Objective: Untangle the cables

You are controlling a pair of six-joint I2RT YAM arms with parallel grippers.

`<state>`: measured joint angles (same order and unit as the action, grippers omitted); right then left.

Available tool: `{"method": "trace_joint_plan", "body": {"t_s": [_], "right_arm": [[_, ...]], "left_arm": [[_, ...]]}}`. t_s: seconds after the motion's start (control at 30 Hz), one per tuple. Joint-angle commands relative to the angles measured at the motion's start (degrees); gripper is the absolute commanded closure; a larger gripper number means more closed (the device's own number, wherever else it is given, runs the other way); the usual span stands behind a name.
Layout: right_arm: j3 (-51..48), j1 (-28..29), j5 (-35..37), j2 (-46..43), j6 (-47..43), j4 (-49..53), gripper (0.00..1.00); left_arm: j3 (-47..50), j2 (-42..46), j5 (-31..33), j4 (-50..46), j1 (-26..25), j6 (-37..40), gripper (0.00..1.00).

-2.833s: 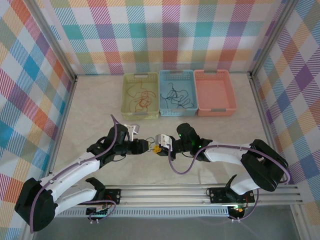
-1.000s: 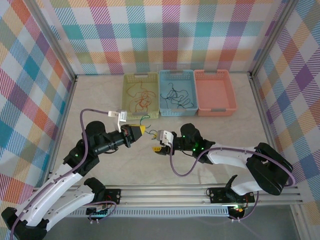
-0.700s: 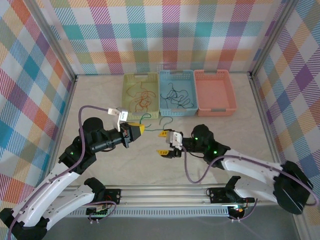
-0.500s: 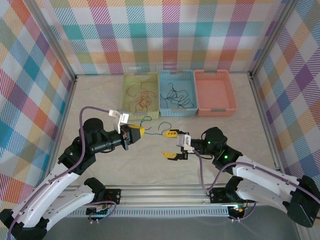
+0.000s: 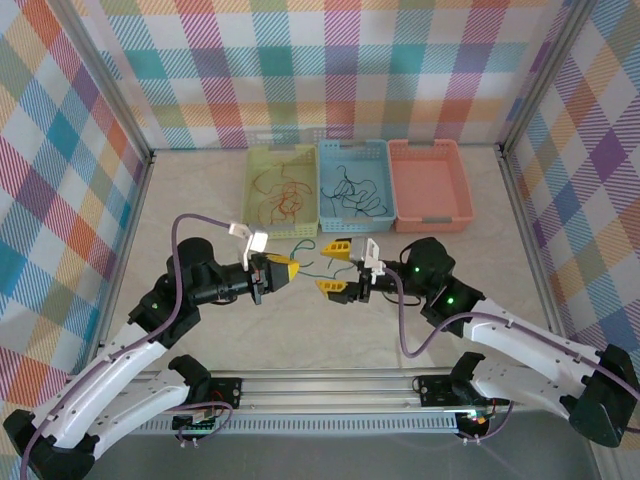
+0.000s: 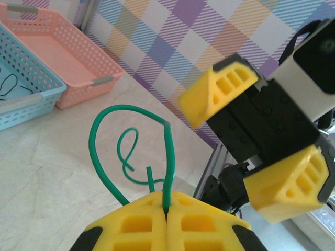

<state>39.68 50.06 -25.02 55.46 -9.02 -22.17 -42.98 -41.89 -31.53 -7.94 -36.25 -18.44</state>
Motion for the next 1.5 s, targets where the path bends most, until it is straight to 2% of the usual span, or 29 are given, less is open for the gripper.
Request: {"method": "trace_joint_plan", "body": {"t_s": [0.0, 0.17, 0.27, 0.57, 0.73, 0.9, 1.0, 1.2, 1.33, 1.47], "right_arm": [[2.56, -0.23, 1.16, 1.56, 1.44, 0.85, 0.45], [4.71, -0.22, 3.50, 3.85, -0.67, 0.69, 0.49], [6.08, -0.23, 1.09, 4.85, -3.55, 1.43, 0.51], [8.76, -0.19, 2.37, 7.16, -9.47, 3.59, 0.66], [10.23, -0.23, 5.76, 6.65, -14.47, 7.28, 0.80], [13.71, -0.23, 11.32, 5.39, -21.67, 16.02, 1.00], [16.49, 0.03, 17.03, 4.49, -26.04, 23.50, 1.00], [22.60, 0.28, 26.63, 5.48, -33.81, 37.30, 1.00], [23.18, 0.91, 32.22, 5.80, -37.67, 39.56, 1.00], [22.55, 0.91, 32.90, 5.11, -37.16, 37.67, 1.00]], "left_arm": [[0.96, 1.04, -3.93, 4.86, 0.04, -0.39, 1.00], [1.15, 1.71, -5.74, 5.15, -0.31, -1.27, 1.00], [1.10, 1.88, -6.51, 5.26, -0.40, -1.59, 1.00], [1.05, 1.17, -8.01, 6.14, -0.75, -3.04, 1.00], [0.67, 1.38, -8.05, 5.46, -0.75, -3.58, 1.00], [-0.91, 0.03, -4.80, 0.11, -0.75, -3.02, 1.00], [-2.37, -1.44, -1.08, -5.03, -0.77, -1.47, 1.00], [-3.88, -6.07, 1.95, -10.24, -0.75, -0.07, 1.00], [-4.45, -9.43, 0.95, -11.02, -0.76, 0.05, 1.00], [-4.07, -10.93, 0.27, -9.72, -0.79, -0.11, 1.00]]}}
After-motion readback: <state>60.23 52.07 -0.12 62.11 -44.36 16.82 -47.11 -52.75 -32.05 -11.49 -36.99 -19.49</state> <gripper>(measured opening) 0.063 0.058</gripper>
